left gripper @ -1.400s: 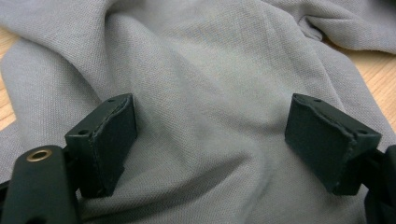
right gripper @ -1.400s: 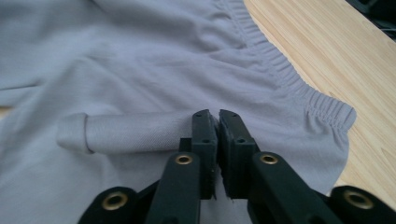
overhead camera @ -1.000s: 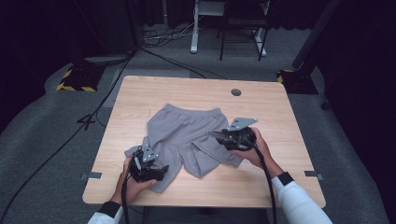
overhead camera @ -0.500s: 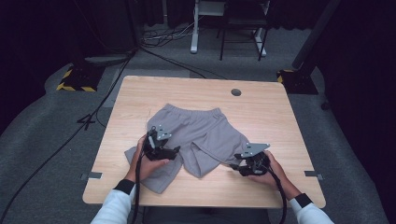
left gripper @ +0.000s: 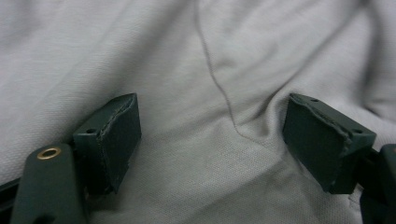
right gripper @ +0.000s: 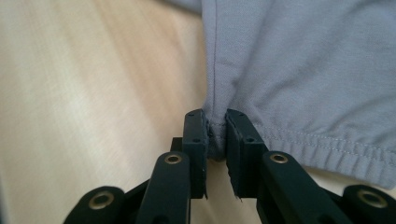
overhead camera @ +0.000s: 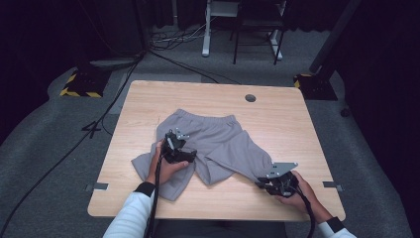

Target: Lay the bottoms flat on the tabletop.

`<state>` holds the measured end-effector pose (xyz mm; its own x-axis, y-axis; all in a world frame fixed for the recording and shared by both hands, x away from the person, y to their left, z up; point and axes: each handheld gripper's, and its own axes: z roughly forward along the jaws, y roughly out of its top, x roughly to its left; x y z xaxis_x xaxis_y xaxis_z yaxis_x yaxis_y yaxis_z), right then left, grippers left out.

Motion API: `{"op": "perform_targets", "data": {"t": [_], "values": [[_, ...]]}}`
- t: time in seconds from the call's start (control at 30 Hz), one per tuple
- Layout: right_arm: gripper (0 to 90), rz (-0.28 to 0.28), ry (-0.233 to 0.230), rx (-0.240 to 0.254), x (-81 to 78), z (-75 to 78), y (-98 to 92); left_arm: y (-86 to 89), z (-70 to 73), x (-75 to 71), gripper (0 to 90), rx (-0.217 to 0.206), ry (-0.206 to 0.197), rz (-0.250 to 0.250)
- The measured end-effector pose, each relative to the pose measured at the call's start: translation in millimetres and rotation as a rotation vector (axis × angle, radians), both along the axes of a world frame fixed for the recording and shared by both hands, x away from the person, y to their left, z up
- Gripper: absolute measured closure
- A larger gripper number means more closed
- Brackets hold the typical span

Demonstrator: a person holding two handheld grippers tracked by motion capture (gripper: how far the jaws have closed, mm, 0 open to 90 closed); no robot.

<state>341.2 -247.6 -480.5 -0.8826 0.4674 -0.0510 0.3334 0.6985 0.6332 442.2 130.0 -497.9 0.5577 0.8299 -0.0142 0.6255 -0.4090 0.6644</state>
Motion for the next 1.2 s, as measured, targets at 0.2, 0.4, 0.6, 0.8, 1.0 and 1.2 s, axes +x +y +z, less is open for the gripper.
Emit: {"op": "perform_targets", "data": {"t": [0.2, 0.4, 0.6, 0.8, 1.0, 1.2], "values": [[78.4, 0.006, 0.046, -0.009, -32.5, 2.6, -17.4, 8.9, -0.8, 14.5, 19.4, -0.007, -0.005, 0.133], [71.2, 0.033, 0.1, -0.012, -63.1, 5.1, -33.4, 15.1, 1.4, 14.4, 19.4, 0.005, 0.011, 0.18], [49.0, -0.082, -0.015, 0.098, -62.8, 29.7, -52.2, -21.1, 23.5, 7.3, 24.1, -0.001, -0.053, -0.031], [45.5, -0.214, -0.029, 0.07, -2.0, 19.1, -51.3, -73.4, 21.0, 18.1, 23.5, 0.022, -0.015, -0.178], [43.6, -0.233, -0.004, 0.057, 37.9, 4.2, -41.7, -99.5, 8.8, 38.1, 23.6, 0.054, 0.018, -0.152], [48.3, -0.218, 0.016, 0.013, 48.7, -3.7, -28.4, -102.5, 5.9, 49.8, 20.5, 0.038, 0.021, -0.101]]}}
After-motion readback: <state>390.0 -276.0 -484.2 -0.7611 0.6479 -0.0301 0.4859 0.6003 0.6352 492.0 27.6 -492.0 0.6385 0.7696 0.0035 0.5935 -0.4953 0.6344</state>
